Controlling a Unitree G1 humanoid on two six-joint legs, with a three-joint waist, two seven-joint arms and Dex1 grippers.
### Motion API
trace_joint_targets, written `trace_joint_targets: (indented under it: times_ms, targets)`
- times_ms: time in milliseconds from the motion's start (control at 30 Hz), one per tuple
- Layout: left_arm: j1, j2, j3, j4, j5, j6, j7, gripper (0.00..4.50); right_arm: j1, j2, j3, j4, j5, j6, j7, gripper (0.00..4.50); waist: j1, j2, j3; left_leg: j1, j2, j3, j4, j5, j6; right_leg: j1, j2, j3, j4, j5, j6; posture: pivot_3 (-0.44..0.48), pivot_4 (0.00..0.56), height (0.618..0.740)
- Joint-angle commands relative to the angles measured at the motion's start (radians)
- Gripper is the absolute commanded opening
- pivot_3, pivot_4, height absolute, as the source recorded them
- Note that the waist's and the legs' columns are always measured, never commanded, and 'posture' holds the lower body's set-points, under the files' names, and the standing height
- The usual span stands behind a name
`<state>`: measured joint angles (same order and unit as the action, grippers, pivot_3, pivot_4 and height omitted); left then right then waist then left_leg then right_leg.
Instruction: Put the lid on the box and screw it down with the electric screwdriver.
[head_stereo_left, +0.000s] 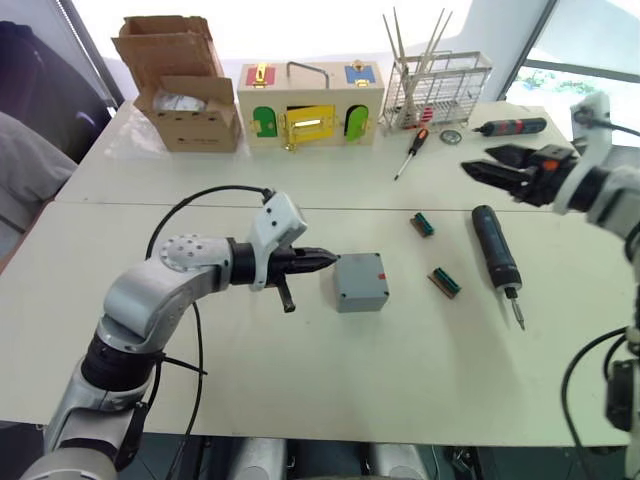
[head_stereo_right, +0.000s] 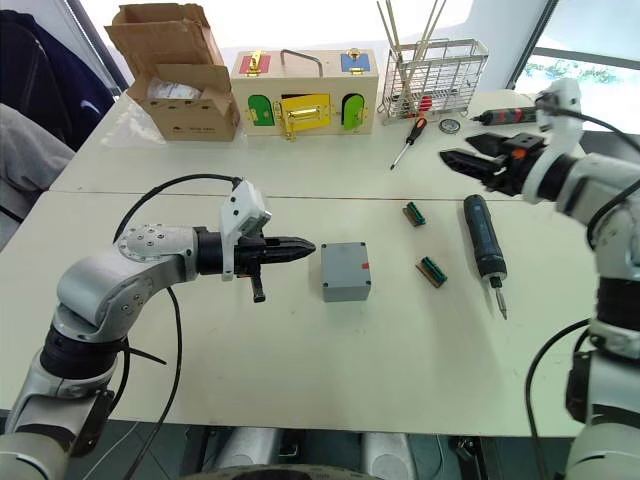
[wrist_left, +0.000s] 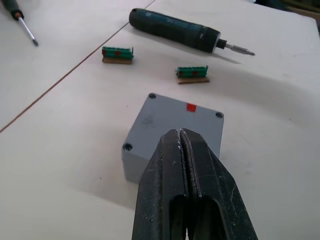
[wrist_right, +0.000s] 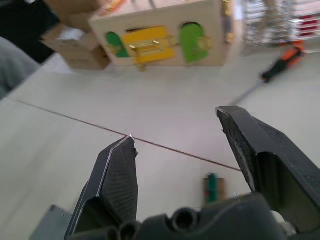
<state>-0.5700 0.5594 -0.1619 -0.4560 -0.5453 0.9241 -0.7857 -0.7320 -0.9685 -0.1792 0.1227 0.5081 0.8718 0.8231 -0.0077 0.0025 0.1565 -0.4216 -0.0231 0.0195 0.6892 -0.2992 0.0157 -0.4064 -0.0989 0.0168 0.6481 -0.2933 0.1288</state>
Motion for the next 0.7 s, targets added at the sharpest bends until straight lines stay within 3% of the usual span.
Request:
trace_joint_targets:
  times_ms: [33,100,200,367,700]
  targets:
    - [-0.026,-0.028,-0.043,-0.053,-0.003,-0.028,0.002,0.00,-0.082,-0.143,0.164,0.088,-0.103,0.119,0.094,3.75,-0.002,0.000,0.000,0.000,0.000,0.001,0.000,0.000,0.000,0.000,0.000,0.001,0.000,0.000,0.000,0.000,0.150,0.740]
    - [-0.021,-0.043,-0.070,-0.055,0.013,-0.044,0.008,0.00,-0.143,-0.208,0.317,0.158,-0.175,0.255,0.133,4.39,-0.004,0.000,0.000,0.000,0.000,0.003,0.000,0.000,0.000,-0.001,0.000,0.002,0.000,0.000,0.000,0.000,0.150,0.740]
    - [-0.004,-0.064,-0.115,-0.037,0.052,-0.076,0.026,0.00,-0.193,-0.239,0.457,0.235,-0.226,0.248,0.281,4.45,-0.004,0.000,0.000,0.000,0.000,0.003,-0.001,0.000,0.000,-0.002,-0.001,0.003,-0.002,0.000,0.000,0.000,0.150,0.740]
    - [0.010,-0.082,-0.159,-0.043,0.093,-0.104,0.048,0.00,-0.291,-0.185,0.660,0.426,-0.373,0.180,0.448,4.45,-0.006,0.000,0.000,0.000,0.000,0.004,-0.001,0.000,0.000,-0.003,0.000,0.003,-0.001,0.000,0.000,0.000,0.150,0.740]
    - [0.044,-0.139,-0.190,-0.071,0.128,-0.103,0.122,0.00,-0.466,-0.007,0.787,0.809,-0.592,0.093,0.572,4.45,0.002,0.000,0.000,0.000,0.000,0.003,-0.001,0.000,-0.001,-0.003,0.000,0.003,-0.001,0.000,0.000,0.000,0.150,0.740]
